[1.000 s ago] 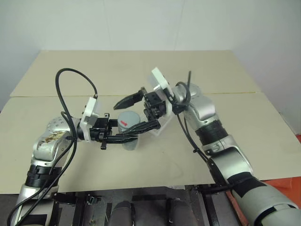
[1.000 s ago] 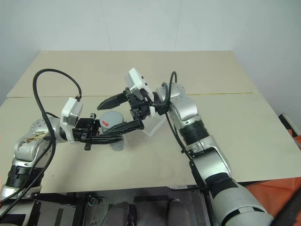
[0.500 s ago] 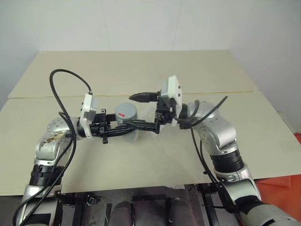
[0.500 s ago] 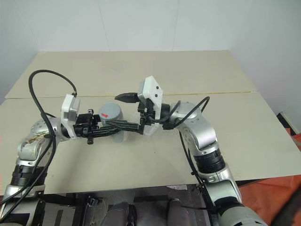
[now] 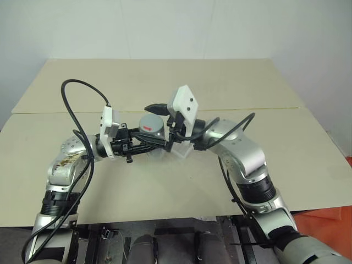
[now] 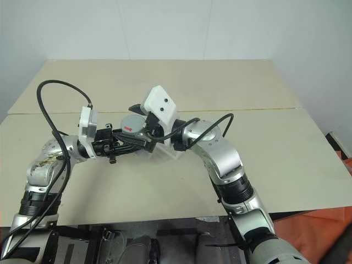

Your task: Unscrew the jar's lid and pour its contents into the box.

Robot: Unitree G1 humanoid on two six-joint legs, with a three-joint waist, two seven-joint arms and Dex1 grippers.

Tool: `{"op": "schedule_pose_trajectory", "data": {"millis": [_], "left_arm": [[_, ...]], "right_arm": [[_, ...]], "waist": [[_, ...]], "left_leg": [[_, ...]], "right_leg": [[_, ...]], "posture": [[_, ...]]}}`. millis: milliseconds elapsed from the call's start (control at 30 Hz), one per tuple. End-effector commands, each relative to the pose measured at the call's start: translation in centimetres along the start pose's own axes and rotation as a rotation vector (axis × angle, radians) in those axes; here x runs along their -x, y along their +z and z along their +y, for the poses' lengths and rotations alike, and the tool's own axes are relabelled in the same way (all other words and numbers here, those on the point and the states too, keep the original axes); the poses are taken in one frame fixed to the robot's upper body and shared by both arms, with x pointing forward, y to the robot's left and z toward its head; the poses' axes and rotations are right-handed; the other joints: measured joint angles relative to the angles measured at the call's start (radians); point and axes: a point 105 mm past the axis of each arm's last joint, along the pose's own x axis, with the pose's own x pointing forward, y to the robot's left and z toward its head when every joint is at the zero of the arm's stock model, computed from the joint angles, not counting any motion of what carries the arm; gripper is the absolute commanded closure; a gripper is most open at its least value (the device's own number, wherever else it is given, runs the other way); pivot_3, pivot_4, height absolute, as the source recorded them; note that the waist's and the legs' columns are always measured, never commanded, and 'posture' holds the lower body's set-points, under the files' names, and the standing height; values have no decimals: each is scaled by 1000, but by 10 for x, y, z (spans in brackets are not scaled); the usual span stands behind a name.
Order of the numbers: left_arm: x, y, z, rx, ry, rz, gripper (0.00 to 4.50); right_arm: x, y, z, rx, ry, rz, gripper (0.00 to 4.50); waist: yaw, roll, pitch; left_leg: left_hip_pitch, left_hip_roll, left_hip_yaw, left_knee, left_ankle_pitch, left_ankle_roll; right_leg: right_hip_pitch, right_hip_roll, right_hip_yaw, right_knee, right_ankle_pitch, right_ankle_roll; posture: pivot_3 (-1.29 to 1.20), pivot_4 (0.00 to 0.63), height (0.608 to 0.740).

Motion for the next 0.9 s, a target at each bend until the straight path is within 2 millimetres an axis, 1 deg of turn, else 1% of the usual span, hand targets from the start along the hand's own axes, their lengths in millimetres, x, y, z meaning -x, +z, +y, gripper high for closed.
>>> {"op": "schedule_pose_trajectory", "data": {"millis": [33,233,433,600,900], "left_arm": [[7,11,-4,-40,-4,-17,2592],[16,10,-5,-35,14,-7,2592],[21,16,-5,-42,28,-9,2592],[25,16,-9,-50,20,3,2592],[32,18,-10,-51,47,2,2592]], "right_arm": [[9,11,-10,35,-47,-21,19],[19,12,-16,32,-65,-19,19],[24,9,-17,32,-67,-3,19],[28,4,-22,29,-91,16,19],[35,7,-29,42,-137,16,19]], "waist": [[0,0,0],[0,0,0],[0,0,0],[0,0,0],[3,0,0]], "left_leg": [[0,0,0,0,0,0],[0,0,0,0,0,0],[0,0,0,0,0,0],[0,0,0,0,0,0],[0,0,0,0,0,0]], "right_leg": [[0,0,0,0,0,0],[0,0,0,0,0,0],[0,0,0,0,0,0],[0,0,0,0,0,0],[0,0,0,-1,0,0]], "posture": [[0,150,740],[0,150,740],[0,150,740],[0,150,740],[0,150,740]]}}
